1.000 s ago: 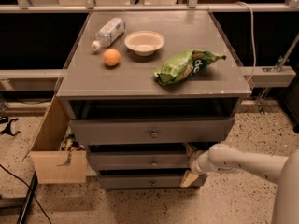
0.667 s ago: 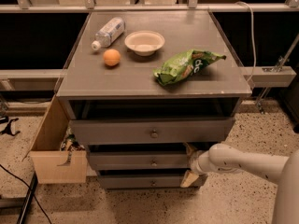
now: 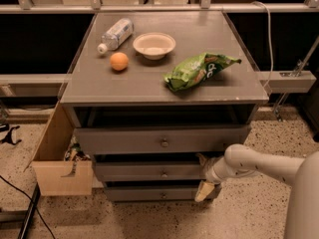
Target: Open middle drawer
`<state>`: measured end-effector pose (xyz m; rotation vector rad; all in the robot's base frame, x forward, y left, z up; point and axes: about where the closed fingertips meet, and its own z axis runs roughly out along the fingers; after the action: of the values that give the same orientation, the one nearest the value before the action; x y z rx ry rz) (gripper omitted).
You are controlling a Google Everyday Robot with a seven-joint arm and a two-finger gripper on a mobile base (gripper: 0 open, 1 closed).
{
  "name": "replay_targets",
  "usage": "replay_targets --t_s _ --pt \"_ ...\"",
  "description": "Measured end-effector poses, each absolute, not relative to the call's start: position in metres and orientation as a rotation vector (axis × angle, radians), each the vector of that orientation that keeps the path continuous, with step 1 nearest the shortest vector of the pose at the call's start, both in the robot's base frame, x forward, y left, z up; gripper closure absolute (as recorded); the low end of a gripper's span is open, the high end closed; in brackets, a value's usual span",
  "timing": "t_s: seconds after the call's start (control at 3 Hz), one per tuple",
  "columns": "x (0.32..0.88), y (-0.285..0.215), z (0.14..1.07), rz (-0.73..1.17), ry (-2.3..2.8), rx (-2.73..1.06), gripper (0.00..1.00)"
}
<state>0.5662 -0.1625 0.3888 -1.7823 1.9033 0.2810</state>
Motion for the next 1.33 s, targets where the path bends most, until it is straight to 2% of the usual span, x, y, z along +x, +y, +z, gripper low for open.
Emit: replay_targets --t_s 1.33 --pt "0.548 -0.169 0.404 0.485 2.090 -1.768 0.00"
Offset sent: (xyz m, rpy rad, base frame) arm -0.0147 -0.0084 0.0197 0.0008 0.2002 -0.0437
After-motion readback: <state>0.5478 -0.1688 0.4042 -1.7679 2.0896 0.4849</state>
